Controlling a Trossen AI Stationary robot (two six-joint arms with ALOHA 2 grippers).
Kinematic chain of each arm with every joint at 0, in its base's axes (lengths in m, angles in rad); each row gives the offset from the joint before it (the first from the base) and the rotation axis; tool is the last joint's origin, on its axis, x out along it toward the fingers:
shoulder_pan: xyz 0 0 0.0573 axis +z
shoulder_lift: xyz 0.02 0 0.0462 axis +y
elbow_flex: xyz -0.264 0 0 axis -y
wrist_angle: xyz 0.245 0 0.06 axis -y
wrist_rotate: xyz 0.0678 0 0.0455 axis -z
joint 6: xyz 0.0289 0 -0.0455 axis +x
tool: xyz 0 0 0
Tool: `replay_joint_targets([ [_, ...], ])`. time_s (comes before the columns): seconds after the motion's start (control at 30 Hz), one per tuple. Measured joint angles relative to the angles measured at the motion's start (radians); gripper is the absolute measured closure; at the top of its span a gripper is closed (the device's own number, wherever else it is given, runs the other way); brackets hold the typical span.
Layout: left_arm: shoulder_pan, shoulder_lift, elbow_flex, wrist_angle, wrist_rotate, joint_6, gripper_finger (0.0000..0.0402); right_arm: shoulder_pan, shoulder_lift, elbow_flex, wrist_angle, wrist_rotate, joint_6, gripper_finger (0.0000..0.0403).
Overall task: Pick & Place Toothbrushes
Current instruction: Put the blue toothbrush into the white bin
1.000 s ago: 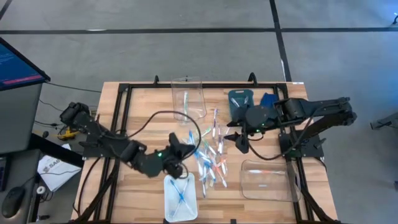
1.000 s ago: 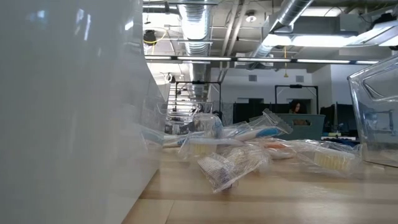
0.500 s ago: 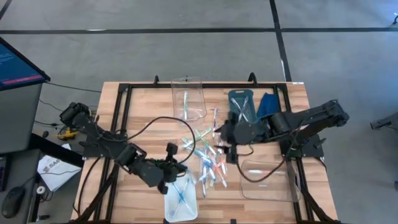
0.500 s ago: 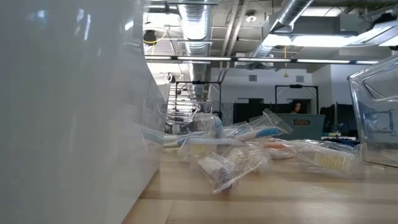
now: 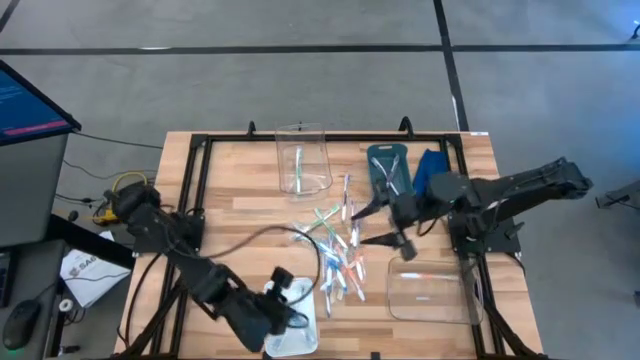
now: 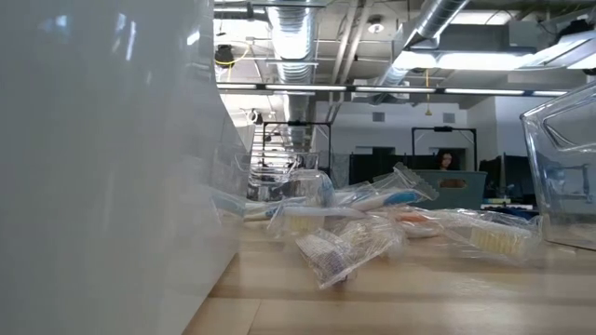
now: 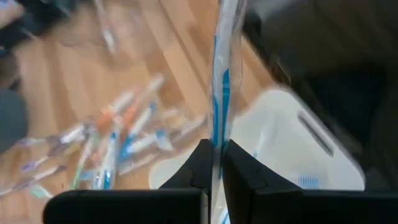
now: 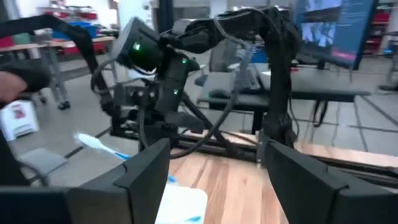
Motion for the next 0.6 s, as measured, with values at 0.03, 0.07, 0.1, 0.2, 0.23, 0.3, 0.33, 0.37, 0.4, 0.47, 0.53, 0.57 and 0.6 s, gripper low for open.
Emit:
replay_joint_targets([
  [0.03, 0.006, 0.027, 0.029, -0.087, 0.031, 0.015, 0.0394, -0.006, -0.01, -0.007, 0.004, -0.011, -0.01, 0.0148],
  [0.07, 0.013, 0.054, 0.058, -0.158, 0.073, 0.029, 0.0394, -0.004, -0.018, -0.011, 0.012, -0.02, -0.019, 0.0148],
  [0.1, 0.023, 0.079, 0.081, -0.189, 0.12, 0.039, 0.0394, 0.001, -0.034, -0.022, -0.007, -0.025, -0.032, 0.0148],
  [0.2, 0.053, 0.114, 0.089, -0.241, 0.258, 0.074, 0.0394, 0.023, -0.046, -0.019, -0.014, -0.03, -0.072, 0.0148],
  [0.23, 0.065, 0.119, 0.089, -0.231, 0.284, 0.098, 0.0394, 0.029, -0.055, -0.021, -0.024, -0.031, -0.075, 0.0148],
  [0.3, 0.076, 0.125, 0.091, -0.227, 0.314, 0.131, 0.0394, 0.037, -0.057, -0.022, -0.021, -0.031, -0.075, 0.0148],
  [0.33, 0.081, 0.126, 0.091, -0.229, 0.326, 0.155, 0.0394, 0.037, -0.054, -0.021, -0.02, -0.031, -0.075, 0.0148],
  [0.37, 0.085, 0.126, 0.091, -0.222, 0.332, 0.185, 0.0394, 0.036, -0.052, -0.021, -0.025, -0.031, -0.075, 0.0148],
  [0.4, 0.086, 0.126, 0.093, -0.214, 0.332, 0.216, 0.0394, 0.036, -0.051, -0.022, -0.029, -0.031, -0.075, 0.0148],
  [0.47, 0.086, 0.127, 0.093, -0.206, 0.333, 0.263, 0.0394, 0.032, -0.052, -0.022, -0.027, -0.03, -0.075, 0.0148],
  [0.53, 0.088, 0.141, 0.095, -0.203, 0.333, 0.301, 0.0394, 0.023, -0.052, -0.022, -0.028, -0.027, -0.075, 0.0148],
  [0.57, 0.088, 0.154, 0.095, -0.205, 0.339, 0.318, 0.0394, 0.019, -0.052, -0.022, -0.03, -0.026, -0.075, 0.0148],
  [0.6, 0.088, 0.169, 0.095, -0.206, 0.352, 0.338, 0.0394, 0.014, -0.052, -0.022, -0.031, -0.025, -0.075, 0.0148],
])
